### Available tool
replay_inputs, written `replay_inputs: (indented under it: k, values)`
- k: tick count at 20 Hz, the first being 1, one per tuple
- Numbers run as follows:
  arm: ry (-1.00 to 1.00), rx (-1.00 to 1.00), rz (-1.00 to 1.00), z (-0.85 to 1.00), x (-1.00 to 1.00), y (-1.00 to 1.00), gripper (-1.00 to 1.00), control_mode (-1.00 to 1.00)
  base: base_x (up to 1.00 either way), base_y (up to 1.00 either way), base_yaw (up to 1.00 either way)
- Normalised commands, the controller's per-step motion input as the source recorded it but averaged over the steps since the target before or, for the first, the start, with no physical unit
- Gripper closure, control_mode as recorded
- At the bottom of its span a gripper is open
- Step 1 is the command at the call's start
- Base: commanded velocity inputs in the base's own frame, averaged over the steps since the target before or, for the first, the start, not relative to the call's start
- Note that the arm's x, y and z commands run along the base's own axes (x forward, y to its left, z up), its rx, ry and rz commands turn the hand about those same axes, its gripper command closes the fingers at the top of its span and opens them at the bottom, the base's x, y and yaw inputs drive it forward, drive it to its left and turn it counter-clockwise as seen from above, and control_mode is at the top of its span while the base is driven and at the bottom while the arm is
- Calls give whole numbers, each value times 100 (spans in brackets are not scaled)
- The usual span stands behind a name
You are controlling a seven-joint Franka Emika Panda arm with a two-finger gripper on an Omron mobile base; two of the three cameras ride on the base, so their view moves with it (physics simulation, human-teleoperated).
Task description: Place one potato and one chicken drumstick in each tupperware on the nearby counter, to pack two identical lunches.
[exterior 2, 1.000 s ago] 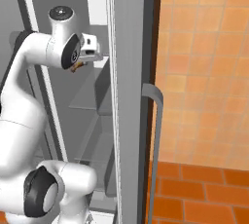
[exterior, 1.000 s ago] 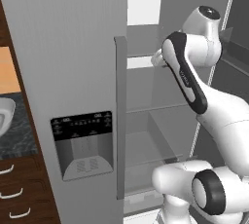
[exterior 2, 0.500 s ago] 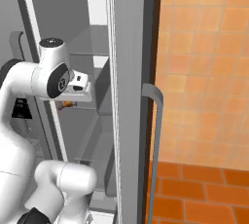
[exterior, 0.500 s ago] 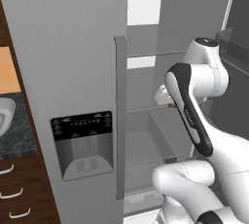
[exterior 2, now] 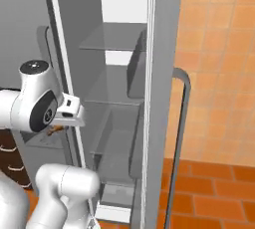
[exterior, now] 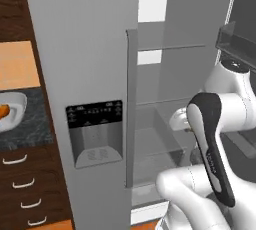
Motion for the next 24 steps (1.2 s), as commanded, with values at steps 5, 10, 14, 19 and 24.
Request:
replay_inputs:
  k: [5,10,14,19,24]
  values:
    - [0,0,0,0,0,0,100,100,-52,100,2]
    - [0,0,0,0,0,0,100,100,5,100,32]
    - [0,0,0,0,0,0,100,100,9,100,44]
    - [0,0,0,0,0,0,100,100,35,100,44]
    - [0,0,0,0,0,0,100,100,97,100,27]
